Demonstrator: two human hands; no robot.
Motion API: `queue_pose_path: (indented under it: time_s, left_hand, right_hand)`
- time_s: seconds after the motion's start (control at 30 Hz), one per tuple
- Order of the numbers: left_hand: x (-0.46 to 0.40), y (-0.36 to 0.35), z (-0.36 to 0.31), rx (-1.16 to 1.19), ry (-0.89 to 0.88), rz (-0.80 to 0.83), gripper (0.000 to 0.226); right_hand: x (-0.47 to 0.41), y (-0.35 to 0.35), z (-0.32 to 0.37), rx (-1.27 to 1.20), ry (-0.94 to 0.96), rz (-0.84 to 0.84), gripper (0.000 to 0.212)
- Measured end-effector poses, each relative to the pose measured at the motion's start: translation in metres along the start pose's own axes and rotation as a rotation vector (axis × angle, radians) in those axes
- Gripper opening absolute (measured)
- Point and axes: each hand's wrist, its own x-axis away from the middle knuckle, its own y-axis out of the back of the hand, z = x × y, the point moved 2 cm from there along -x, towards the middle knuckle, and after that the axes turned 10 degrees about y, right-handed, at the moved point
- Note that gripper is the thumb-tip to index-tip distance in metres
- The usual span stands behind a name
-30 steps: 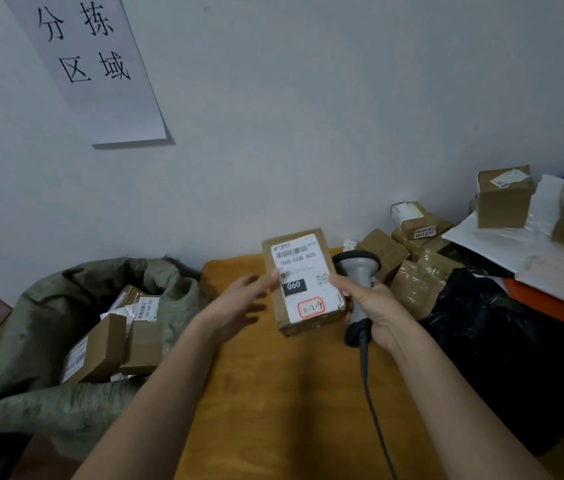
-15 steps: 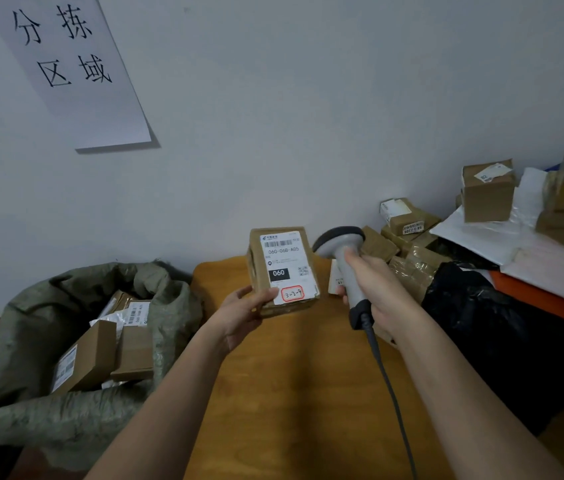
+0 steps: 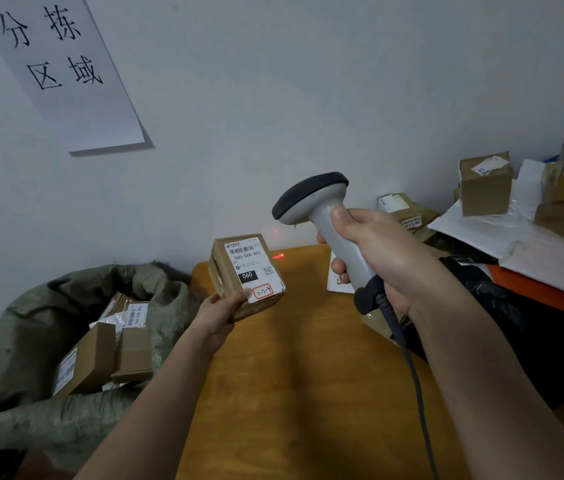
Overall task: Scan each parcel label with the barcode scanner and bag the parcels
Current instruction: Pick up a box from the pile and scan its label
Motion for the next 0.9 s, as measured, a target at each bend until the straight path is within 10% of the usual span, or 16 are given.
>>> queue_pose_path:
  time_s: [0.7, 0.9]
  left_hand:
    - [0.013, 0.022, 0.009, 0.104, -0.049, -0.109, 0.096]
    - [0.03, 0.08, -0.006, 0.307, -0.148, -0.386, 0.056]
  right_hand:
    - [-0.004, 0.002, -0.002, -0.048, -0.022, 0.048, 0.036]
    - [-0.008, -0.033, -0.029, -0.046, -0.115, 0.162, 0.031]
